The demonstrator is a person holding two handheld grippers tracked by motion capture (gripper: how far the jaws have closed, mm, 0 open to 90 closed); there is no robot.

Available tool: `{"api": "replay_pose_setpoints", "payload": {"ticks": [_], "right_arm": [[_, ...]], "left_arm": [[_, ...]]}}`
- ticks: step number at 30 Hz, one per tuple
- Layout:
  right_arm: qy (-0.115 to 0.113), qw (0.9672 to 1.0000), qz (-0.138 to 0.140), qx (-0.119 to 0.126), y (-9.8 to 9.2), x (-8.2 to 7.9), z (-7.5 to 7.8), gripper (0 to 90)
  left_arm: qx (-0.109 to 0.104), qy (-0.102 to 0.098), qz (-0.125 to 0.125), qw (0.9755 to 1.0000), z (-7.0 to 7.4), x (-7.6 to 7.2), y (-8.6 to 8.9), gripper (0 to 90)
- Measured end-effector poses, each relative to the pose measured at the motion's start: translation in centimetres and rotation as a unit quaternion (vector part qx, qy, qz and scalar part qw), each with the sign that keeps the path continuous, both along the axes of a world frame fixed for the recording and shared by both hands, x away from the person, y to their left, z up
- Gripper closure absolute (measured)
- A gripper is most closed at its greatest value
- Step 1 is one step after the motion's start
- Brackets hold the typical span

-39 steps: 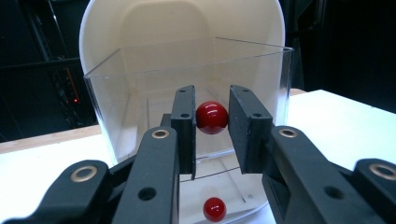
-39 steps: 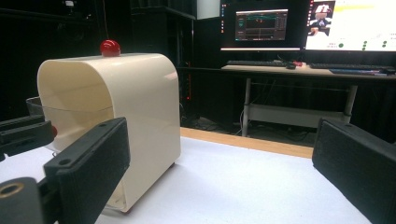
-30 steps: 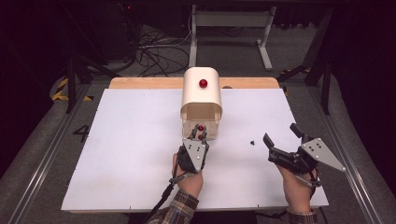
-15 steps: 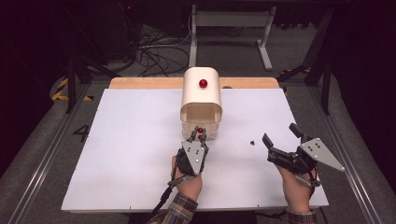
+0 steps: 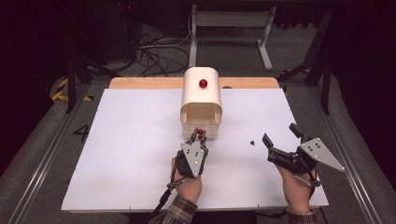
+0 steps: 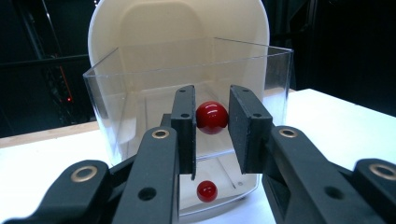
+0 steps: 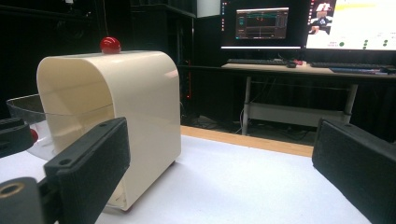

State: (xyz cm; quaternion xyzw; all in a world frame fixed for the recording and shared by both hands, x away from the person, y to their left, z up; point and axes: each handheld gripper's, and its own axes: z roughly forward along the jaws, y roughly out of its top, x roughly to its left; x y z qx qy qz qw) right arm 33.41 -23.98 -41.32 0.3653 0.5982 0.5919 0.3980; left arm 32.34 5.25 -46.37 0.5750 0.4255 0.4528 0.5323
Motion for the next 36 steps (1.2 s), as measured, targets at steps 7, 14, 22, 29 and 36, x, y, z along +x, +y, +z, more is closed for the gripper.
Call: {"api": "replay_pose_setpoints", "payload": {"ticks": [7, 14, 22, 29, 36], "right_arm": [[0.001, 1.0000, 0.000, 0.000, 0.02, 0.01, -0.01, 4.8], [0.001, 1.0000, 0.001, 0.000, 0.06, 0.01, -0.01, 4.9], [0.001, 1.0000, 0.001, 0.000, 0.07, 0.01, 0.00, 5.0], [0.001, 1.0000, 0.000, 0.000, 0.09, 0.00, 0.00, 5.0], [0.002, 1.0000, 0.000, -0.001, 0.13, 0.00, 0.00, 5.0]], "left_arm": [[-0.007, 0.003, -0.005, 1.0000, 0.04, -0.31, 0.13, 73.2], [-0.007, 0.003, -0.006, 1.0000, 0.01, -0.55, 0.17, 73.2], [-0.008, 0.002, -0.007, 0.9999, -0.05, -0.83, 0.19, 73.2], [-0.008, 0.002, -0.009, 0.9999, -0.15, -0.89, 0.21, 73.2], [-0.008, 0.001, -0.012, 0.9999, -0.09, -0.83, 0.34, 72.7]]}}
